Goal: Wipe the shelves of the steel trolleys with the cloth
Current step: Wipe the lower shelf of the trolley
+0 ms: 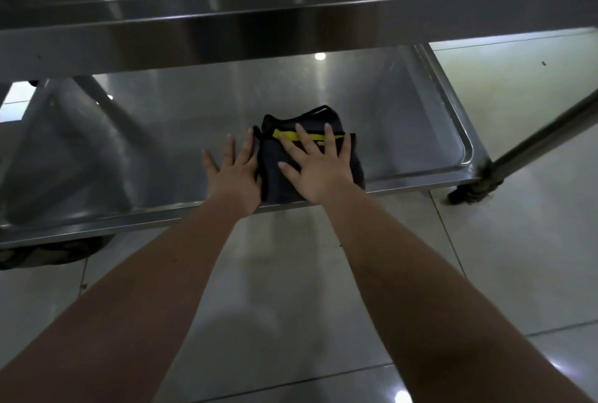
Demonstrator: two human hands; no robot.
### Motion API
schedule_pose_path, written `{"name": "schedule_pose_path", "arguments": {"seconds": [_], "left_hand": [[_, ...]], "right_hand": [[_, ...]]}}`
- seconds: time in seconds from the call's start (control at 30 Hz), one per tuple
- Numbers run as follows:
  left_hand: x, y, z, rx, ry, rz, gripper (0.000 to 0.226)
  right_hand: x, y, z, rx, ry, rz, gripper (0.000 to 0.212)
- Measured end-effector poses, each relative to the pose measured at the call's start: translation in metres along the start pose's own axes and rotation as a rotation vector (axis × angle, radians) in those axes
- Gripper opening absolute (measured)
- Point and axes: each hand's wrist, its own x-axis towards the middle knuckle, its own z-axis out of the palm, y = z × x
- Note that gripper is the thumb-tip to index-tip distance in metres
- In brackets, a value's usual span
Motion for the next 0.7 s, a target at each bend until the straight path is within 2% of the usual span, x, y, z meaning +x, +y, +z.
{"name": "schedule_pose_path", "arguments": {"seconds": [0.07,0.13,0.2,0.3,0.37,0.43,0.5,0.63,0.7], "left_hand": [[0.001,-0.002,0.002,-0.032,0.006,-0.002,0.062],[0.003,-0.002,0.004,-0.087,0.018,-0.013,0.061],[0.005,-0.001,0.004,-0.108,0.025,-0.020,0.065],[0.005,0.001,0.007,-0.101,0.041,-0.024,0.072],[0.005,0.001,0.008,-0.097,0.047,-0.021,0.075],[0.004,0.001,0.008,-0.103,0.050,-0.013,0.075],[0.004,0.000,0.007,-0.100,0.045,-0.003,0.072],[0.003,-0.002,0.007,-0.073,0.047,0.000,0.062],[0.003,-0.002,0.006,-0.075,0.037,-0.005,0.062]], "right_hand": [[-0.002,0.009,-0.001,0.011,0.015,-0.010,0.064],[-0.007,0.047,-0.004,-0.007,0.034,0.021,0.064],[-0.014,0.102,-0.011,-0.005,0.035,0.143,0.064],[-0.033,0.179,-0.021,0.045,0.010,0.422,0.063],[-0.040,0.193,-0.022,0.056,-0.026,0.542,0.065],[-0.035,0.172,-0.019,0.082,0.003,0.599,0.065],[-0.022,0.127,-0.016,0.111,0.017,0.523,0.063],[-0.006,0.023,0.001,0.022,0.000,0.157,0.063],[-0.005,0.010,0.001,0.018,-0.012,0.086,0.063]]}}
